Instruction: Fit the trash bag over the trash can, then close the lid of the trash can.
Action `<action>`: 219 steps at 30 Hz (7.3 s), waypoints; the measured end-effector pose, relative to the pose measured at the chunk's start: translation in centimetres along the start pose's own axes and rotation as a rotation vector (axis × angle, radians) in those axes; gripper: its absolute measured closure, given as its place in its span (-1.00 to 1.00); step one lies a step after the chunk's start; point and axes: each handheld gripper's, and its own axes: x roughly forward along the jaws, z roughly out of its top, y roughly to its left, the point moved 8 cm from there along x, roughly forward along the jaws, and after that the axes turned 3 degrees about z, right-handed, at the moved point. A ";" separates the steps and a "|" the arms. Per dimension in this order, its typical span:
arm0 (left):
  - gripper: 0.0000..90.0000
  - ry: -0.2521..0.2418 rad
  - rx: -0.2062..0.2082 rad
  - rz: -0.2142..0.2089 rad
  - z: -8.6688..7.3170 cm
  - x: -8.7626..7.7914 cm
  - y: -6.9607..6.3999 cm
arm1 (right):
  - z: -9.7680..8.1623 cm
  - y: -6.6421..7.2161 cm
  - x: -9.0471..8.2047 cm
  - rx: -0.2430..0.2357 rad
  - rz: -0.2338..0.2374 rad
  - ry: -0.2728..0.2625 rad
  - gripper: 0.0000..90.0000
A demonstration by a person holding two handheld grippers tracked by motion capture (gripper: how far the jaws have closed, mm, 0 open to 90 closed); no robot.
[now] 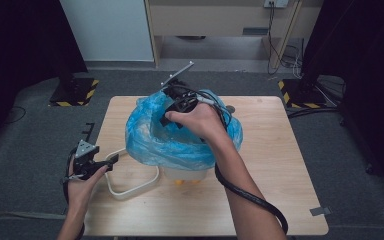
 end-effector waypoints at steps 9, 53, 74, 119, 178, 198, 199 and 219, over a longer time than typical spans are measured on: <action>-0.73 0.001 0.004 -0.003 0.0 0.0 -0.1 | 0.5 -1.0 -0.5 0.027 -0.045 -0.032 0.55; -0.73 -0.005 -0.001 -0.001 0.1 -0.1 0.1 | 0.6 -1.2 -0.5 0.020 -0.054 -0.035 0.56; -0.73 0.001 0.003 0.000 -0.1 0.0 0.0 | -0.2 -2.1 -5.6 0.026 -0.022 -0.159 0.76; -0.73 0.012 0.028 0.007 -0.5 0.1 -0.2 | -10.0 -14.8 -11.5 0.288 -0.044 -0.321 0.95; -0.72 0.046 0.094 0.041 1.3 1.0 1.2 | -26.9 -25.6 3.0 0.356 -0.212 -0.251 -0.80; -0.65 0.104 0.115 0.041 0.3 2.0 2.3 | -28.2 -25.5 3.9 0.313 -0.213 -0.314 -0.91; -0.63 0.113 0.116 0.040 0.1 2.2 2.4 | -28.2 -25.6 3.8 0.311 -0.212 -0.319 -0.91; -0.02 0.192 0.129 -0.040 -2.5 3.8 2.3 | -28.4 -25.6 3.9 0.273 -0.223 -0.321 -0.89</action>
